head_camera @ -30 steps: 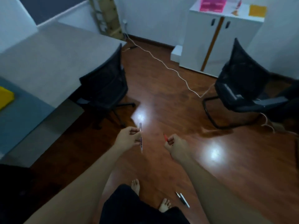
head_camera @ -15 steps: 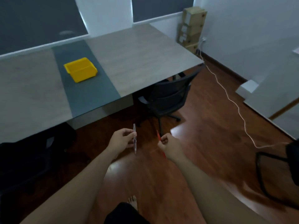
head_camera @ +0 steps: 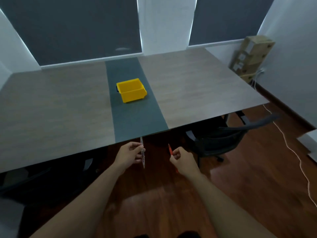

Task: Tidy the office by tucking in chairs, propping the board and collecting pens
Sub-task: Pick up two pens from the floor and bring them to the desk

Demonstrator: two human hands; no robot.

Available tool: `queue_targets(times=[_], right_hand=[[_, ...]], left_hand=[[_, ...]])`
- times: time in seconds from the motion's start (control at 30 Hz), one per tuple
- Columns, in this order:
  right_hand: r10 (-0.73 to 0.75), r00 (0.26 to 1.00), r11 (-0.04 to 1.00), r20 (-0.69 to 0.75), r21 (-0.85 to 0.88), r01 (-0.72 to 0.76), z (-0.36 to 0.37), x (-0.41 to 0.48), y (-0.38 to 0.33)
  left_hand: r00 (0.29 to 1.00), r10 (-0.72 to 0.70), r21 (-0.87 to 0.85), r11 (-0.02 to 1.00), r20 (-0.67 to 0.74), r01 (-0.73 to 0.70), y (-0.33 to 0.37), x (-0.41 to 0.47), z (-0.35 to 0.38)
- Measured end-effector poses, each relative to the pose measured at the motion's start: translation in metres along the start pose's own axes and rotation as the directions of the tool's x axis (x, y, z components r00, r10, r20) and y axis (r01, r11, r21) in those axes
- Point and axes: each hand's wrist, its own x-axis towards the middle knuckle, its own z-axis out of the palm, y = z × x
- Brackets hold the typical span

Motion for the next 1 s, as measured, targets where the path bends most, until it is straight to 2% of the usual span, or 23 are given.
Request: queue_targets(times=[0.17,0.4,0.57,0.8,1.0], right_hand=[[-0.037,0.998,0.999,0.058,-0.027,0.039,0.007,0.062,-0.028],[-0.115,0.99,0.989,0.086,-0.079,0.122,0.007,0.194,-0.053],[-0.162,0.971,0.977,0.173,-0.107,0.182,0.006,0.297,-0.072],[-0.269,0.941,0.944,0.207,-0.139,0.3,-0.001,0.42,-0.1],[-0.294,0.917,0.931,0.268,-0.136,0.338,-0.001,0.488,-0.13]], left_hand=[[0.999,-0.024,-0.08,0.997,-0.049,0.02,0.024,0.046,-0.025],[0.992,-0.029,-0.152,0.988,-0.123,0.01,0.05,0.14,-0.041],[0.972,-0.136,-0.227,0.97,-0.191,0.091,0.077,0.215,-0.045],[0.93,-0.251,-0.384,0.913,-0.268,0.136,0.119,0.316,-0.058],[0.903,-0.33,-0.373,0.902,-0.276,0.216,0.134,0.374,-0.075]])
